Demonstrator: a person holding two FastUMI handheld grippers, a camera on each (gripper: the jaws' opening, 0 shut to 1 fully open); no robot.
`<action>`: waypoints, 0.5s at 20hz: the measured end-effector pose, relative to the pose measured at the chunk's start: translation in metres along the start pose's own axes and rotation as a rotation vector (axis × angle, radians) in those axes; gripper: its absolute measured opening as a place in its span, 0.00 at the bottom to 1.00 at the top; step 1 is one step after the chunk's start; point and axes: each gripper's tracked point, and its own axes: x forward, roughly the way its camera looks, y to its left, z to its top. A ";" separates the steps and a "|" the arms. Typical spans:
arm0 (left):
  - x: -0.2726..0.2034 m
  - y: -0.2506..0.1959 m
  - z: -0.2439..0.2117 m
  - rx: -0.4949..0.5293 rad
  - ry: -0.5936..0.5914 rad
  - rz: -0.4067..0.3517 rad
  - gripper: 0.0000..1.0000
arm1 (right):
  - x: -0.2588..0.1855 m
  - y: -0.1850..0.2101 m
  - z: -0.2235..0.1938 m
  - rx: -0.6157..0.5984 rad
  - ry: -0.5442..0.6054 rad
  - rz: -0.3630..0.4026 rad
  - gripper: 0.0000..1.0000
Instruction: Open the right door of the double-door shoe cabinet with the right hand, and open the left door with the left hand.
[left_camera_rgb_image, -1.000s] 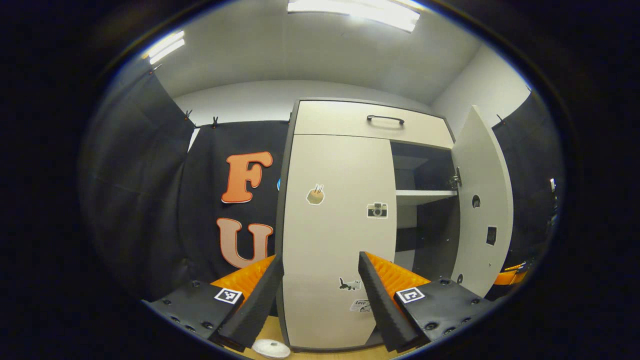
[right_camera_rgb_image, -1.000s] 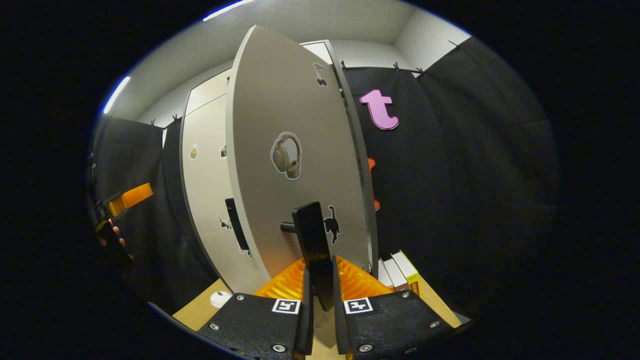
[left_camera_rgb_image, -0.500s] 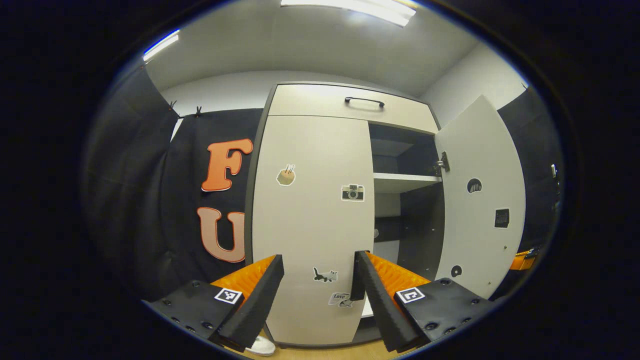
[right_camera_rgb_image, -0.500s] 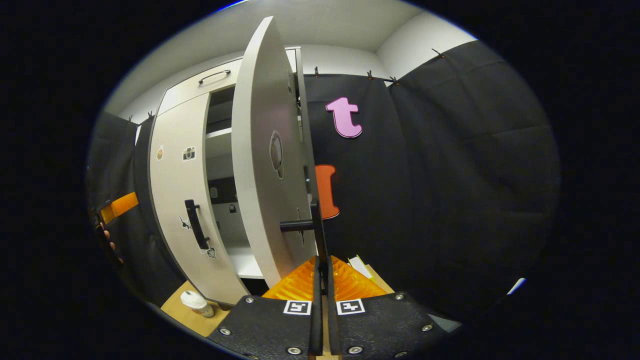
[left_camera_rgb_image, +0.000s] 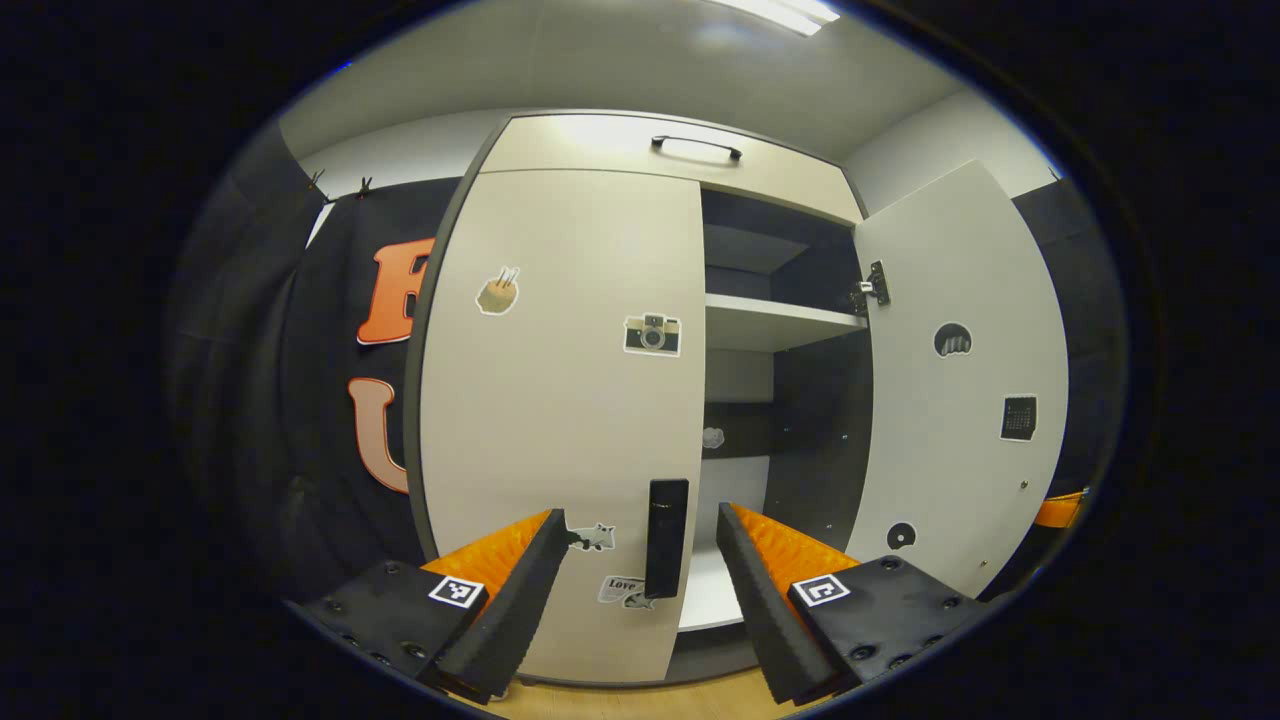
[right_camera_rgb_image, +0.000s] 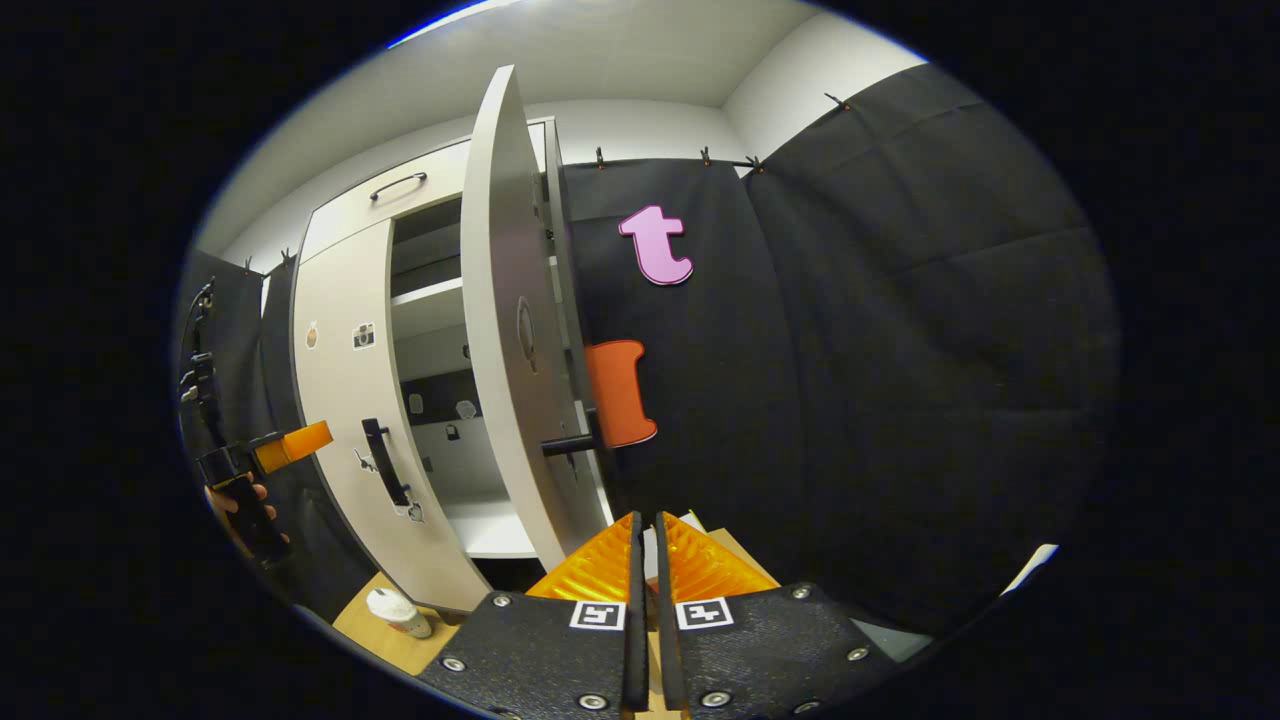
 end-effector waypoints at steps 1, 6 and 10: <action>0.008 -0.004 -0.006 -0.005 0.013 -0.008 0.95 | 0.000 -0.004 0.000 -0.016 -0.003 -0.009 0.07; 0.048 -0.015 -0.037 -0.019 0.088 -0.019 0.97 | -0.006 -0.023 0.001 -0.106 -0.016 -0.051 0.34; 0.071 -0.013 -0.069 -0.025 0.160 0.018 0.92 | -0.008 -0.023 -0.001 -0.125 -0.012 -0.048 0.56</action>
